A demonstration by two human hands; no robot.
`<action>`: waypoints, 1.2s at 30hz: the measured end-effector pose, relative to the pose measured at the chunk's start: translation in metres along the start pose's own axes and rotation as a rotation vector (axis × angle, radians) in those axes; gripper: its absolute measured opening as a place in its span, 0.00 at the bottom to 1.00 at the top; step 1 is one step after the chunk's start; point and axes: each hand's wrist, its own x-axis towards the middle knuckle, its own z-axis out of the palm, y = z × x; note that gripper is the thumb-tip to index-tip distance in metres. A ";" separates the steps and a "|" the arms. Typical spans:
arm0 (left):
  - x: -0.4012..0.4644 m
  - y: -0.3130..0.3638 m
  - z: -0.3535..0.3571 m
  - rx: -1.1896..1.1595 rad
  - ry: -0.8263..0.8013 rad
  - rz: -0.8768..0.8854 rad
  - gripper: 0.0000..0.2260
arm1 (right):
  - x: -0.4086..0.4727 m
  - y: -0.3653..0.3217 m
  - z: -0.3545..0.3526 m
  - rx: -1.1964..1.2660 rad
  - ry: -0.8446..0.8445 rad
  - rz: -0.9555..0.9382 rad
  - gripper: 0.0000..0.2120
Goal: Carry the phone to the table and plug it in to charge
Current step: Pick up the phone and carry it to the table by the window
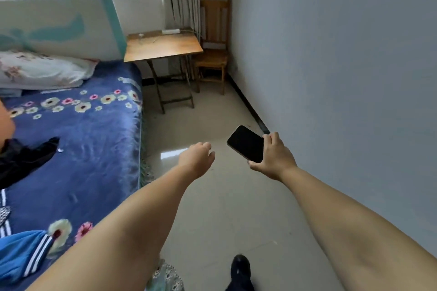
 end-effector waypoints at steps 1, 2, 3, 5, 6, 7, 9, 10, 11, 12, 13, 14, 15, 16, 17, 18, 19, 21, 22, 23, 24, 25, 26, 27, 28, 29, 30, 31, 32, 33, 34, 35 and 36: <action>0.015 -0.010 -0.002 0.001 0.010 -0.015 0.15 | 0.020 -0.005 0.004 -0.001 -0.010 -0.022 0.35; 0.034 -0.021 -0.006 0.004 0.015 -0.037 0.15 | 0.043 -0.010 0.008 -0.002 -0.014 -0.050 0.34; 0.051 -0.031 -0.010 0.002 0.027 -0.052 0.15 | 0.064 -0.014 0.011 -0.006 -0.014 -0.074 0.34; 0.094 -0.052 -0.020 -0.002 0.053 -0.096 0.14 | 0.116 -0.022 0.019 -0.004 -0.002 -0.108 0.33; 0.119 -0.064 -0.026 0.001 0.060 -0.123 0.14 | 0.148 -0.027 0.022 0.005 -0.001 -0.118 0.33; 0.133 -0.071 -0.030 0.002 0.068 -0.133 0.14 | 0.167 -0.030 0.023 0.023 -0.002 -0.116 0.33; 0.176 -0.092 -0.040 0.001 0.086 -0.176 0.14 | 0.226 -0.037 0.025 0.058 -0.011 -0.132 0.33; 0.197 -0.101 -0.046 0.003 0.088 -0.193 0.14 | 0.255 -0.041 0.026 0.067 -0.017 -0.135 0.33; 0.213 -0.108 -0.050 -0.002 0.098 -0.202 0.14 | 0.277 -0.045 0.026 0.074 -0.023 -0.140 0.33; 0.232 -0.117 -0.054 -0.003 0.103 -0.220 0.14 | 0.305 -0.049 0.028 0.076 -0.027 -0.154 0.33; 0.250 -0.125 -0.058 -0.010 0.110 -0.228 0.14 | 0.330 -0.053 0.031 0.084 -0.031 -0.166 0.32; 0.267 -0.133 -0.061 -0.006 0.104 -0.240 0.14 | 0.352 -0.058 0.033 0.084 -0.035 -0.177 0.32; 0.282 -0.141 -0.064 -0.010 0.099 -0.250 0.14 | 0.374 -0.063 0.037 0.086 -0.048 -0.191 0.32; 0.299 -0.151 -0.067 -0.006 0.089 -0.270 0.14 | 0.397 -0.070 0.041 0.087 -0.061 -0.205 0.32; 0.315 -0.160 -0.068 -0.004 0.086 -0.284 0.14 | 0.417 -0.074 0.047 0.084 -0.073 -0.220 0.32; 0.336 -0.173 -0.072 -0.003 0.082 -0.301 0.14 | 0.443 -0.082 0.054 0.078 -0.086 -0.241 0.32; 0.350 -0.182 -0.073 -0.010 0.087 -0.309 0.14 | 0.460 -0.087 0.058 0.074 -0.096 -0.261 0.32; 0.396 -0.208 -0.080 -0.014 0.096 -0.328 0.14 | 0.511 -0.100 0.072 0.065 -0.100 -0.295 0.32; 0.418 -0.219 -0.083 -0.013 0.091 -0.336 0.14 | 0.534 -0.107 0.078 0.056 -0.104 -0.308 0.32; 0.440 -0.232 -0.084 -0.017 0.095 -0.337 0.14 | 0.557 -0.113 0.084 0.049 -0.110 -0.316 0.32; 0.469 -0.247 -0.088 -0.013 0.099 -0.341 0.14 | 0.589 -0.120 0.089 0.043 -0.103 -0.315 0.32; 0.492 -0.258 -0.092 -0.012 0.099 -0.333 0.14 | 0.613 -0.125 0.092 0.040 -0.104 -0.311 0.32; 0.516 -0.269 -0.099 -0.005 0.091 -0.325 0.15 | 0.638 -0.131 0.092 0.037 -0.109 -0.304 0.32; 0.537 -0.280 -0.105 -0.007 0.093 -0.323 0.15 | 0.662 -0.135 0.093 0.040 -0.107 -0.299 0.32; 0.564 -0.292 -0.114 -0.002 0.097 -0.319 0.15 | 0.691 -0.141 0.093 0.035 -0.096 -0.303 0.32; 0.585 -0.301 -0.123 -0.004 0.095 -0.314 0.15 | 0.715 -0.146 0.090 0.041 -0.097 -0.298 0.32; 0.605 -0.309 -0.129 -0.008 0.096 -0.313 0.15 | 0.736 -0.148 0.090 0.048 -0.093 -0.287 0.32; 0.637 -0.322 -0.138 -0.006 0.104 -0.307 0.15 | 0.771 -0.153 0.090 0.060 -0.080 -0.274 0.32; 0.652 -0.328 -0.143 0.001 0.100 -0.299 0.15 | 0.788 -0.155 0.090 0.059 -0.080 -0.270 0.32; 0.663 -0.333 -0.145 0.004 0.092 -0.294 0.15 | 0.801 -0.157 0.090 0.043 -0.093 -0.268 0.32; 0.690 -0.344 -0.149 0.008 0.097 -0.289 0.15 | 0.830 -0.159 0.095 0.043 -0.092 -0.262 0.32; 0.710 -0.353 -0.151 0.010 0.097 -0.294 0.15 | 0.852 -0.160 0.100 0.046 -0.097 -0.252 0.32; 0.734 -0.364 -0.152 0.013 0.096 -0.293 0.15 | 0.878 -0.163 0.105 0.039 -0.100 -0.251 0.32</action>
